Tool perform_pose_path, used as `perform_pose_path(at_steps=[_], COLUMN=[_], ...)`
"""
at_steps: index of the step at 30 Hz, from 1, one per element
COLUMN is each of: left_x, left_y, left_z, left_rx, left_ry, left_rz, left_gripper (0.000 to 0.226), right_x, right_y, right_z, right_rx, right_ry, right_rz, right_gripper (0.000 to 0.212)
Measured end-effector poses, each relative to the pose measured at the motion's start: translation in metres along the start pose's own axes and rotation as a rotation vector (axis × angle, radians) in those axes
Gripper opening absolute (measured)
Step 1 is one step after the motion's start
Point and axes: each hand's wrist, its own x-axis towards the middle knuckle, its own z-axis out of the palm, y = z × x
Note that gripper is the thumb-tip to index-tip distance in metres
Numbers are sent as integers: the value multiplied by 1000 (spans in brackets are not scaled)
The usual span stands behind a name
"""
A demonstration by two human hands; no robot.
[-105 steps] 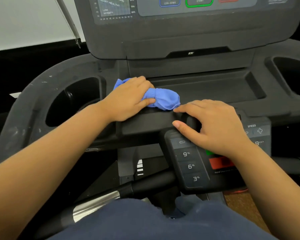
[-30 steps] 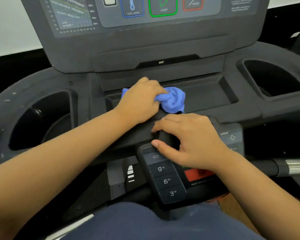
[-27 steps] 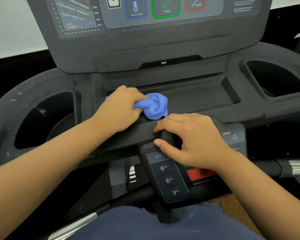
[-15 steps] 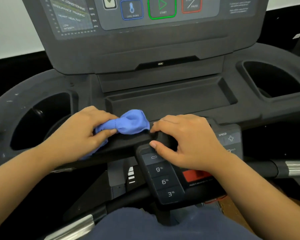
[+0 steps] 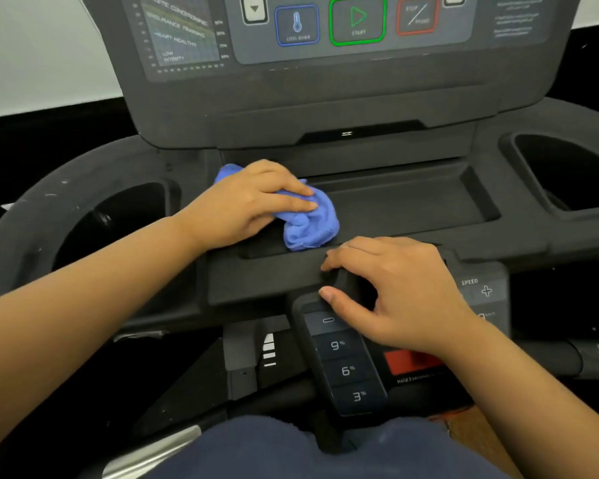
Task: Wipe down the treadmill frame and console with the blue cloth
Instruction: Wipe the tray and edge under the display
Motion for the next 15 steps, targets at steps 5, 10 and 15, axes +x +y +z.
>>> perform_pose_path(at_steps=[5, 10, 15], left_x=[33, 14, -36], left_y=[22, 27, 31], left_z=[9, -8, -29], left_rx=[-86, -62, -106], left_ry=[-80, -139, -135], left_rz=[-130, -451, -516], left_gripper=[44, 33, 16], right_x=[-1, -1, -1], right_y=[0, -1, -2], right_z=[2, 1, -1], right_rx=[-20, -12, -22], right_ry=[32, 2, -11], right_rz=[4, 13, 19], right_gripper=[32, 34, 34])
